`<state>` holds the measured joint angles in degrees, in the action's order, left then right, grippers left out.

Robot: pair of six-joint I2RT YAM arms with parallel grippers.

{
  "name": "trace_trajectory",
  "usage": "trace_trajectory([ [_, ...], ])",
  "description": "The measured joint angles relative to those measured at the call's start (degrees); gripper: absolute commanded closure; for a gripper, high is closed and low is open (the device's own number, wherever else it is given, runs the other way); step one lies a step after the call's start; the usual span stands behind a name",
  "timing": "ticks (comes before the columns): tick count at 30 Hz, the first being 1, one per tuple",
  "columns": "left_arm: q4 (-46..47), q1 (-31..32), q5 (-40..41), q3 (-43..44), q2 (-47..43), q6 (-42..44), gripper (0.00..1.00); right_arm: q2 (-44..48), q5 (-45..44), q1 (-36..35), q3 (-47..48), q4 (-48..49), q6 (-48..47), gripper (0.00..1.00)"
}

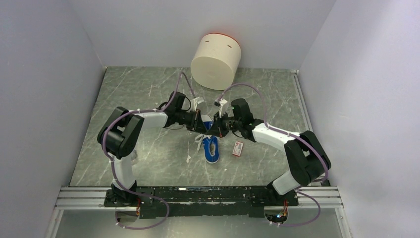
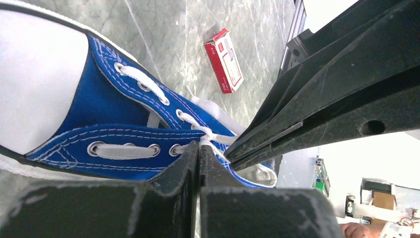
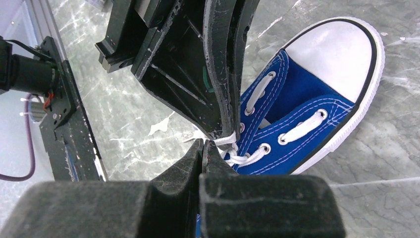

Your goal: Tie the shoes

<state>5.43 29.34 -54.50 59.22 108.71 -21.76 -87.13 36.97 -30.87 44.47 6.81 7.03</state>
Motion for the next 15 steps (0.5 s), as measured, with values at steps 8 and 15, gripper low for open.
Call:
trace_trajectory([
  [8, 8.66, 0.02, -1.86, -3.96, 0.0, -6.51, 0.95, -0.81, 4.11, 0.31, -0.79, 1.99, 2.54, 0.78],
  [15, 20.28, 0.02, -2.19, -8.0, 0.0, -12.96, 0.95, -0.76, 5.7, -0.48, 1.64, -7.04, -3.5, 0.62],
])
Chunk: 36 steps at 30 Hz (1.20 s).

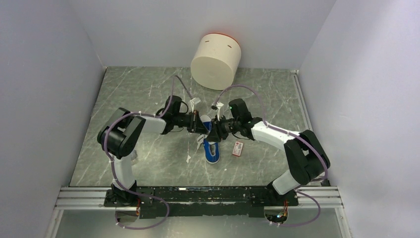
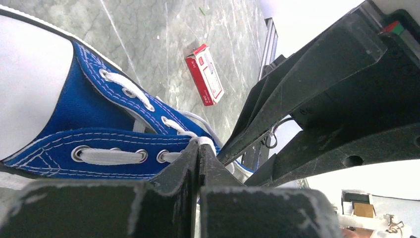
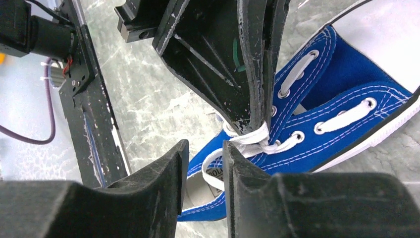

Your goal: Tie the shoes

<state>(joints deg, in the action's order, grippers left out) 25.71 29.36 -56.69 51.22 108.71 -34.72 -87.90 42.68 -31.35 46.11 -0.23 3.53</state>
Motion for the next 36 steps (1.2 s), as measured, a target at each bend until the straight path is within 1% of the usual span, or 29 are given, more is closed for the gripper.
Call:
trace_trajectory([
  [4, 4.59, 0.0, 0.0, -1.36, 0.2, -2.21, 0.95, 0.92, 0.0, 0.33, 0.85, -2.4, -0.24, 0.52],
  [6, 6.01, 0.0, -0.02, -1.38, 0.63, -2.71, 0.95, 2.49, -0.02, 1.22, 0.85, -2.64, 1.09, 0.5],
  [9, 6.99, 0.0, -0.07, -1.38, 1.16, -3.04, 0.95, 5.4, -0.68, 3.85, 0.85, -2.47, 2.8, 0.48],
  [10, 7.23, 0.0, -0.07, -1.38, 1.25, -3.1, 0.95, 6.19, -1.27, 4.74, 0.85, -2.38, 3.02, 0.49],
  [11, 7.43, 0.0, -0.11, -1.38, 1.33, -3.13, 0.95, 6.71, -1.95, 5.49, 0.87, -2.27, 3.13, 0.52],
  [12, 7.54, 0.0, -0.13, -1.38, 1.4, -3.13, 0.95, 6.91, -2.73, 6.12, 0.92, -2.23, 3.21, 0.58],
  [14, 7.54, 0.0, -0.15, -1.38, 1.57, -3.08, 0.95, 6.43, -4.81, 7.13, 1.09, -2.23, 3.58, 0.75],
  [15, 7.54, 0.0, -0.17, -1.38, 1.68, -3.08, 0.95, 5.99, -5.53, 7.34, 1.16, -2.19, 3.65, 0.81],
  [16, 7.54, 0.0, -0.17, -1.38, 1.79, -3.08, 0.95, 5.2, -6.32, 7.63, 1.33, -2.12, 4.04, 0.82],
  [22, 7.45, 0.0, -0.26, -1.36, 1.81, -2.82, 0.95, -2.32, -7.52, 7.43, 3.08, 0.31, 4.33, 0.81],
  [25, 7.32, 0.0, -0.35, -1.22, 1.81, -2.49, 0.95, -4.76, -6.82, 5.84, 3.06, 1.07, 4.15, 0.82],
  [28, 6.93, -0.02, -0.87, -1.14, 1.81, -2.16, 0.95, -5.03, -5.92, 4.48, 2.49, 3.02, 4.24, 0.84],
  [32, 6.84, -0.04, -1.55, -1.14, 1.81, -2.14, 0.95, -4.92, -4.24, 4.55, 0.74, 6.23, 5.11, 0.88],
  [36, 6.84, -0.07, -2.29, -1.14, 1.81, -2.16, 0.95, -4.26, -3.17, 4.55, -0.63, 6.82, 4.83, 0.91],
])
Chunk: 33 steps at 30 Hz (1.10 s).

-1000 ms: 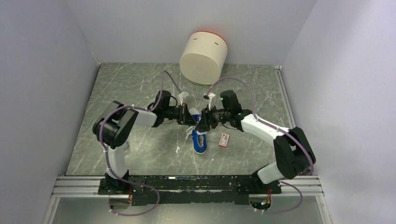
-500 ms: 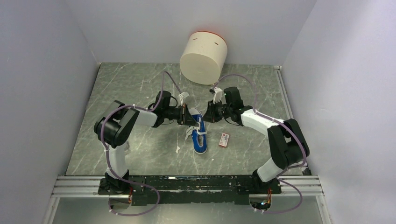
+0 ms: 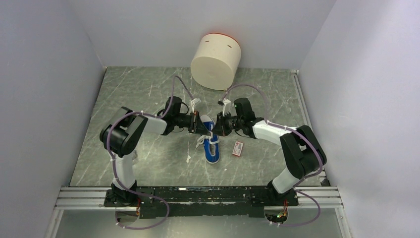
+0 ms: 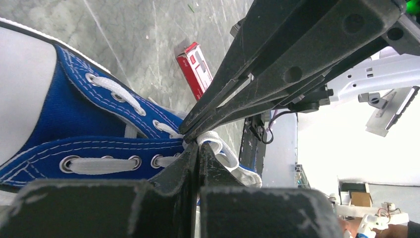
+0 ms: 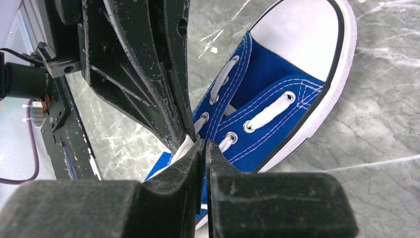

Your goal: Tie the shoes

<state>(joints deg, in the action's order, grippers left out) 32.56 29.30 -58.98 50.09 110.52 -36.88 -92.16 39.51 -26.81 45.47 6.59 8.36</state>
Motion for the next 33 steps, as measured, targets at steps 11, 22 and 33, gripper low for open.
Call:
trace_trajectory([
  [11, -1.01, -0.68, -0.61, 0.44, 0.09, 0.81, 0.95, 4.74, 1.27, -0.22, -2.58, 0.83, 1.09, 0.77],
  [22, -1.09, -0.72, -0.57, 0.76, 0.35, 1.09, 0.95, 3.72, 0.87, -0.26, -2.95, 1.29, 1.33, 0.86],
  [33, -1.09, -0.7, -0.57, 0.85, 0.39, 1.09, 0.95, 3.89, -1.14, 2.58, -3.78, 3.48, 2.78, 0.81],
])
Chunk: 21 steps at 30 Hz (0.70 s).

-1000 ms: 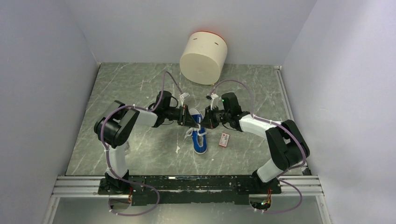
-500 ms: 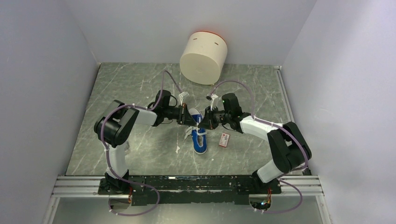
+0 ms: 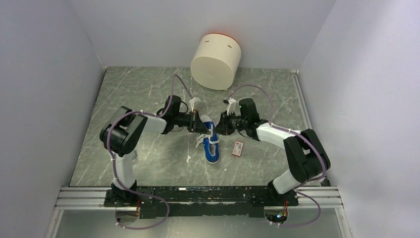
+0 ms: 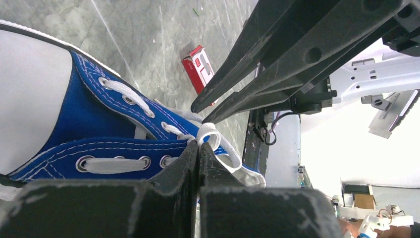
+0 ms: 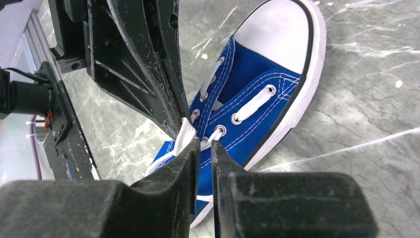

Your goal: Tie the shoes

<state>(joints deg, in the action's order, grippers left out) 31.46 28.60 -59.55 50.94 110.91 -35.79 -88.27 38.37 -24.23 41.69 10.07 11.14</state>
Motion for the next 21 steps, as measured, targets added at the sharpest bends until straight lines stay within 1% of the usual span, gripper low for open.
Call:
trace_trajectory([
  [2, 0.0, 0.0, 0.0, 0.0, 0.0, 0.0, 0.95, -0.59, 0.48, -0.37, 0.04, -0.02, -0.48, 0.81],
  [5, 0.0, 0.0, 0.02, 0.0, 0.0, -0.02, 0.95, -1.9, 1.49, -1.18, 0.37, 0.02, -1.07, 0.86],
  [7, 0.0, -0.02, 0.02, 0.02, 0.0, -0.02, 0.95, -2.4, 2.38, -1.57, 0.39, 0.31, -1.05, 0.87],
  [10, 0.04, -0.02, -0.04, 0.02, 0.0, -0.04, 0.95, -2.19, 3.41, -1.99, -0.26, 1.64, -1.05, 0.89],
  [16, 0.44, -0.11, 0.0, 0.02, 0.81, -0.5, 0.95, -1.99, 5.53, -2.62, -1.09, 3.54, -0.66, 0.96],
  [21, 0.57, -0.13, -0.02, 0.02, 1.33, -0.7, 0.95, -2.75, 6.47, -3.19, -0.61, 4.7, -0.09, 0.95],
])
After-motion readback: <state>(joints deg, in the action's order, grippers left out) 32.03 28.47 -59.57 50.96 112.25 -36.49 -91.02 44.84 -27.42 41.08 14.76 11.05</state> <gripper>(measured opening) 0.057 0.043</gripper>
